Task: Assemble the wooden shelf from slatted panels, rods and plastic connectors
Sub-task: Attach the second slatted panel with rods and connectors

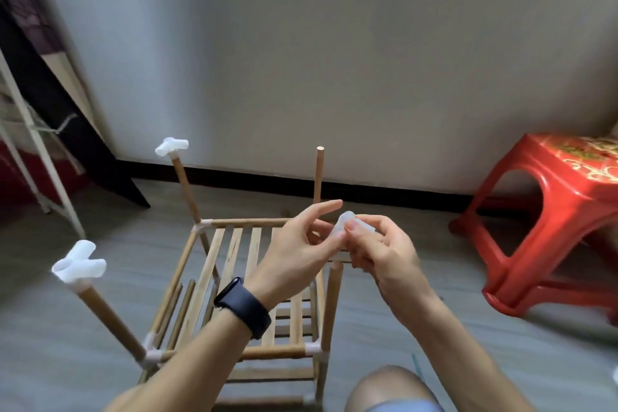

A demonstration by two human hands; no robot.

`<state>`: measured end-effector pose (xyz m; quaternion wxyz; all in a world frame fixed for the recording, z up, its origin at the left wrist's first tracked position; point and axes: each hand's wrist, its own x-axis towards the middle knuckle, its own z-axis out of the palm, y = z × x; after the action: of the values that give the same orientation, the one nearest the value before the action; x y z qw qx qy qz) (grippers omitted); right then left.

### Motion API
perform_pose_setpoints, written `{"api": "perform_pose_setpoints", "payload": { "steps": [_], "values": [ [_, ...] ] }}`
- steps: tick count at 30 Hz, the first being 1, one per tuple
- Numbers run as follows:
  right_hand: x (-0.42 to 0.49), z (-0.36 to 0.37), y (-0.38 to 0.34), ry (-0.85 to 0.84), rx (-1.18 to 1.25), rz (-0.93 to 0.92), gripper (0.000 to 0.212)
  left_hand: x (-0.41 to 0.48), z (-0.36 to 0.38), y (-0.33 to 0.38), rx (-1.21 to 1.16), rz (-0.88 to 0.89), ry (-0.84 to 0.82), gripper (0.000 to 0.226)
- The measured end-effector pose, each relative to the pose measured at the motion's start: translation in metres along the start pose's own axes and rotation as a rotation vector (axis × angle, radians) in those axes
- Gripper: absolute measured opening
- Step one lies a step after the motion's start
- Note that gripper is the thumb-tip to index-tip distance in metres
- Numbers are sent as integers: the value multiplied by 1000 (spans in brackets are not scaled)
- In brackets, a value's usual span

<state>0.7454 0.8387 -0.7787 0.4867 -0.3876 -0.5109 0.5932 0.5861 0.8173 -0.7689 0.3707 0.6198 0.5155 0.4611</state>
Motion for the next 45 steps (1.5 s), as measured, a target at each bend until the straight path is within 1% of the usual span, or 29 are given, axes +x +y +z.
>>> {"api": "perform_pose_setpoints", "payload": {
  "steps": [2, 4, 7, 9, 11, 12, 14, 16, 17, 18, 21, 23, 25, 26, 28, 29, 30, 32, 34, 38, 42, 45],
  "values": [
    [2, 0, -3, 8, -51, -29, 34, -1, -2, 2, -81, -42, -44, 45],
    [4, 0, -11, -27, -110, -23, 39, -3, -6, 4, -155, -62, -64, 40],
    [10, -3, -22, -113, -137, 82, 42, -5, -14, 3, -207, -53, -83, 26],
    [13, -5, -30, -168, -127, 175, 44, -5, -18, -3, -123, -21, -66, 24],
    [15, -6, -34, -217, -177, 215, 45, -6, -19, -8, 44, 14, -47, 26],
    [15, -6, -36, -243, -203, 225, 45, -7, -18, -9, 85, 30, -37, 27],
    [14, -5, -37, -280, -219, 250, 47, -8, -17, -9, 93, 58, -7, 32],
    [14, -5, -36, -282, -208, 257, 56, -9, -14, -8, 106, 78, 9, 33],
    [13, -5, -35, -270, -192, 253, 60, -10, -12, -7, 124, 84, 19, 32],
    [12, -5, -33, -249, -159, 243, 58, -11, -10, -8, 153, 88, 40, 30],
    [5, -5, -27, -157, -52, 163, 47, -15, -2, -9, 213, 88, 141, 22],
    [-1, -7, -20, -108, -83, 80, 39, -19, 3, -11, 205, 94, 185, 25],
    [-2, -7, -16, -84, -118, 42, 26, -23, 4, -11, 187, 88, 177, 31],
    [-2, -7, -15, -87, -117, 45, 24, -24, 3, -11, 143, 78, 158, 36],
    [1, -8, -17, -102, -127, 52, 24, -26, -2, -8, -67, 14, 115, 48],
    [2, -8, -19, -112, -149, 48, 23, -27, -5, -5, -172, -37, 85, 51],
    [4, -8, -20, -131, -175, 44, 22, -27, -10, -3, -218, -68, 55, 50],
    [6, -7, -22, -193, -222, 45, 24, -28, -17, -1, -147, -46, 11, 36],
    [8, -5, -19, -238, -263, 44, 27, -29, -19, -1, -96, -21, 18, 26],
    [9, 1, -12, -205, -260, 18, 28, -33, -23, -6, -43, 21, 37, 29],
    [-2, 2, -5, -219, -250, -48, 32, -36, -28, -6, 27, 69, 40, 29],
    [-8, -1, -1, -208, -215, -68, 22, -38, -30, -7, 66, 60, 8, 28]
  ]
}}
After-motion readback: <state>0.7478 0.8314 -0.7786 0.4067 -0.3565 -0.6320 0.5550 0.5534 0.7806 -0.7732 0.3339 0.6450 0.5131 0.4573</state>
